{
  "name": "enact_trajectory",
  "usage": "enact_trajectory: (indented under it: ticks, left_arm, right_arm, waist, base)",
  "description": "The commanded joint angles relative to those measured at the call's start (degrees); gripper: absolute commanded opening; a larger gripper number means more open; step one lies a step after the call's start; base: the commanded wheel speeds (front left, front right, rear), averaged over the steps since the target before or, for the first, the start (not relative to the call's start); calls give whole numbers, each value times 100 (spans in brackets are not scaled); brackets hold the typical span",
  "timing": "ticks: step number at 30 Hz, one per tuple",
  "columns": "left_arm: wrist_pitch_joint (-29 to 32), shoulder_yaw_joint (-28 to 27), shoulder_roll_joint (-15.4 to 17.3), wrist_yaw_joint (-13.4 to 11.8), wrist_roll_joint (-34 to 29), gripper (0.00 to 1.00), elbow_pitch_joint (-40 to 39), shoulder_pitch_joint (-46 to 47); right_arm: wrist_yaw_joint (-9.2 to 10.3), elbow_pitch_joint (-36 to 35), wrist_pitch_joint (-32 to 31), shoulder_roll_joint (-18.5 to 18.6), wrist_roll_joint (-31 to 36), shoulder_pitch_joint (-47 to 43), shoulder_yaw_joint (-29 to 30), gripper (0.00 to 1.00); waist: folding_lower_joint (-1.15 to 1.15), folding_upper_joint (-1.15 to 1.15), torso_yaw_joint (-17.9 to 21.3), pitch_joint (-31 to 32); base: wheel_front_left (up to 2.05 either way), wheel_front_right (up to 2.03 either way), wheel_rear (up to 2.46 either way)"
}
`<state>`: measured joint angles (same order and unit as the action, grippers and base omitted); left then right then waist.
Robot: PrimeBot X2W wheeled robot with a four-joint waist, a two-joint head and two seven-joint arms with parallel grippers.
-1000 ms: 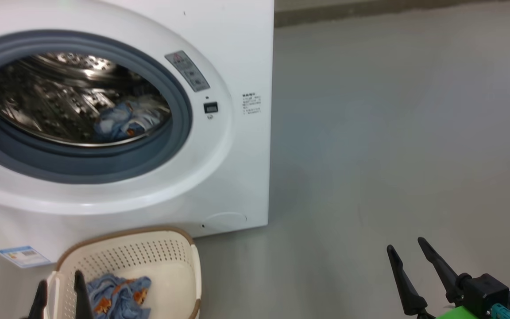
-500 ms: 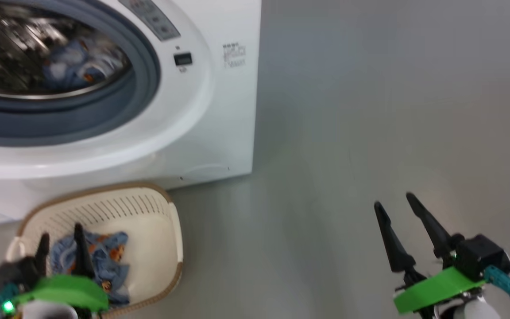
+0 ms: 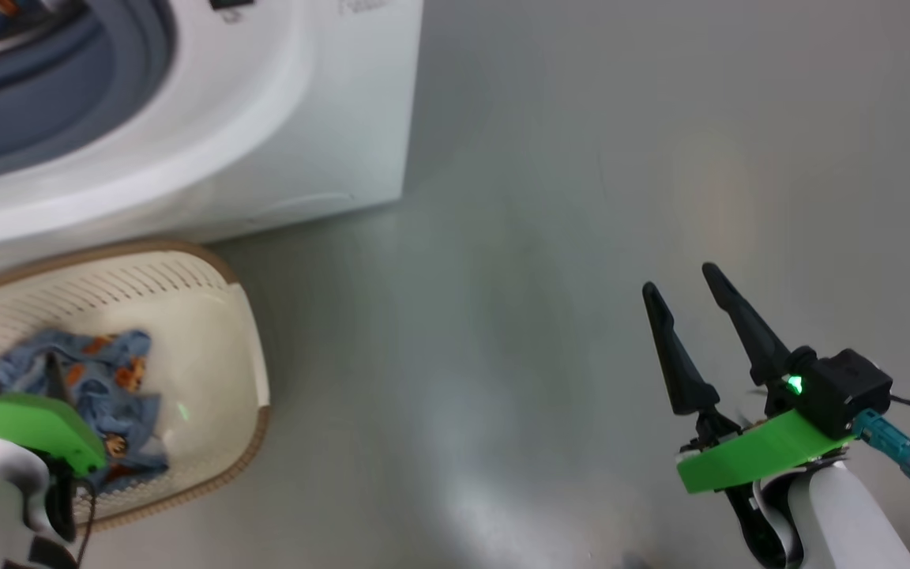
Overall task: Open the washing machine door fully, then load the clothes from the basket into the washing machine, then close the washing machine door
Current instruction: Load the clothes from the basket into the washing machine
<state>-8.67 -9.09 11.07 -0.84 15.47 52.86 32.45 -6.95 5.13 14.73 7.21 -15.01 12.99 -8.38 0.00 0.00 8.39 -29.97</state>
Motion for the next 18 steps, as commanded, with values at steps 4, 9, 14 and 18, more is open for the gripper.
enact_trajectory:
  ticks: [4,9,14,18]
  left_arm:
    - [344,-206,398,-113,92,100,639,473]
    - [652,-296,519,-185,240,100,1209,859]
    - [800,-324,661,-302,298,100,1580,1108]
    - [880,-352,728,-367,348,100,1723,1233]
  right_arm:
    - [-54,-131,27,-26,-140,140,-138,100]
    - [-54,-158,27,-50,-169,254,-145,100]
    - [-54,-166,27,-66,-202,308,-151,100]
    - [-54,-168,27,-73,-217,332,-153,100]
  waist:
    - [0,0,370,-851]
    - [0,0,464,-1122]
    - [0,0,533,-1304]
    - [0,0,562,-1392]
  base:
    - [0,0,0]
    - [0,0,0]
    - [0,0,0]
    - [0,0,0]
